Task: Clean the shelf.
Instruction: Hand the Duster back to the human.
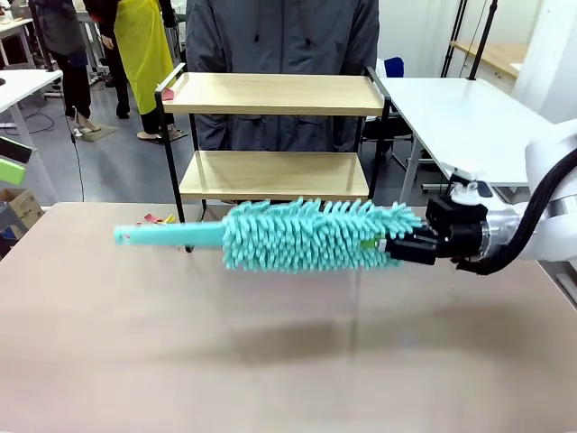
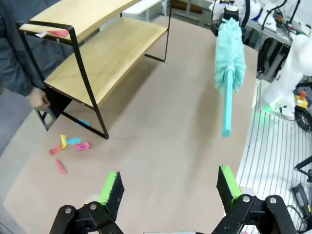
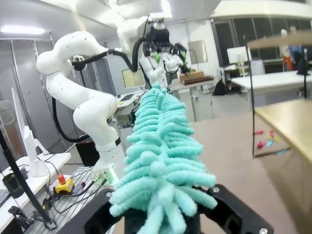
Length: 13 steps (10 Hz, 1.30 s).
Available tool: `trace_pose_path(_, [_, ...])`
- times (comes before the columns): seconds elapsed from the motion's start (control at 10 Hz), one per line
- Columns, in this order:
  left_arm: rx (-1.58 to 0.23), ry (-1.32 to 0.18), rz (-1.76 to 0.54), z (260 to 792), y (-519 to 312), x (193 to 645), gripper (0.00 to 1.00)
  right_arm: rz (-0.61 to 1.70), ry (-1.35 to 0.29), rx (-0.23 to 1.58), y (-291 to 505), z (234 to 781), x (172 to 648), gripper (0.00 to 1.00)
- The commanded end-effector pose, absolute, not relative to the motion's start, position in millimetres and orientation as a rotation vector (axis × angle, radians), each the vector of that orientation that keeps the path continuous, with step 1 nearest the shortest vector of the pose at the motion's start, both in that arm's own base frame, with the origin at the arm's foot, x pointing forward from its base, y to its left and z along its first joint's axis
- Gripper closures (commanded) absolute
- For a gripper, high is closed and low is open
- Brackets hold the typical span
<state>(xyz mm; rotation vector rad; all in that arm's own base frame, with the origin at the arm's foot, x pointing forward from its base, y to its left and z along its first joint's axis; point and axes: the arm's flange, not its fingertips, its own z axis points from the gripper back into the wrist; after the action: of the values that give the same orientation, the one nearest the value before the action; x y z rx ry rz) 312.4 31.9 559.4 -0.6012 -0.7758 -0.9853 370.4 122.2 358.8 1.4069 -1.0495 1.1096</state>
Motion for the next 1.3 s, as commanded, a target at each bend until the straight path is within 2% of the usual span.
trace_pose_path(0.0, [-0.615, -0.784, -0.963, 562.9, 30.1, 313.4, 0.0, 1.069, -1.213, 1.359, 115.4, 420.8, 361.0, 0.83])
trace_pose_path(0.3, [-0.615, -0.784, -0.963, 562.9, 30.1, 313.4, 0.0, 0.943, -1.485, 1.124, 76.5, 518.0, 362.6, 0.83])
trace_pose_path(0.5, [-0.615, -0.784, -0.963, 562.9, 30.1, 313.4, 0.0, 0.792, -1.615, 0.941, 33.1, 556.4, 370.7, 0.83])
trace_pose_path(0.6, [-0.615, -0.784, -0.963, 562.9, 30.1, 313.4, 0.0, 0.701, -1.662, 0.828, 5.6, 565.8, 375.1, 0.83])
trace_pose_path(0.7, [-0.615, -0.784, -0.963, 562.9, 30.1, 313.4, 0.0, 0.639, -1.632, 0.799, -18.9, 568.5, 380.0, 0.83])
trace_pose_path(1.0, [-0.615, -0.784, -0.963, 562.9, 30.1, 313.4, 0.0, 0.381, -1.653, 0.435, -96.5, 558.2, 388.0, 0.83])
trace_pose_path(1.2, [-0.615, -0.784, -0.963, 562.9, 30.1, 313.4, 0.0, 0.262, -1.657, 0.367, -130.2, 542.3, 387.6, 0.83])
